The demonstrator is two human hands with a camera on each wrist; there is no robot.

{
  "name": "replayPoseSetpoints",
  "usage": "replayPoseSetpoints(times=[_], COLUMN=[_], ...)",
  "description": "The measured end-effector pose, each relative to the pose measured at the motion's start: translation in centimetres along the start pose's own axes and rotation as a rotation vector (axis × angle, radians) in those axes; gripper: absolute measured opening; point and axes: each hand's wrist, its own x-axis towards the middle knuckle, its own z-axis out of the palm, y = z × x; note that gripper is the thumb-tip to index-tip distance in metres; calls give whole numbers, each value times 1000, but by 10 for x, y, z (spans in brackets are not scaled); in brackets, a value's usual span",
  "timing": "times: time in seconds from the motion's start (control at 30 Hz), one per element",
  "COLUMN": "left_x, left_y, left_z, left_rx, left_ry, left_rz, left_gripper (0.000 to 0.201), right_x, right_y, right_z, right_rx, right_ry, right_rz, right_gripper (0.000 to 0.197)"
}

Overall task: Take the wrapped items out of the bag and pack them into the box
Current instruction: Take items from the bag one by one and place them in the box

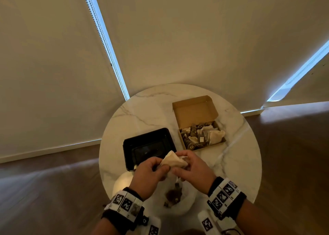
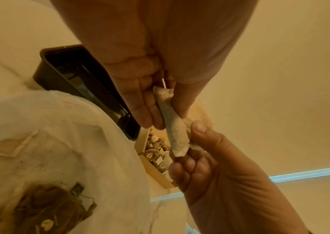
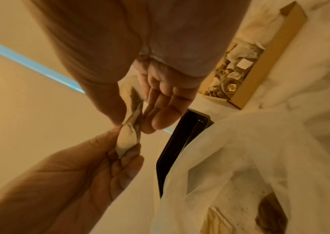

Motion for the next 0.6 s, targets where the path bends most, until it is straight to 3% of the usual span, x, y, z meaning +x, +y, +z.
replayPoseSetpoints(times=[0.27, 0.47, 0.6], left_x=[17, 17, 8], left_y=[13, -5, -18], left_z=[26, 29, 20], left_rx=[-114, 127, 134], left_ry=[-5, -24, -2], left_rz=[-97, -39, -72], left_gripper=[21, 15, 11], right_x=[-1, 24, 51], right_y=[13, 26, 32], right_z=[-21, -73, -133], right_rx=[149, -19, -208], right_ry=[-7, 90, 159], right_rz=[68, 99, 124], right_gripper=[29, 24, 24])
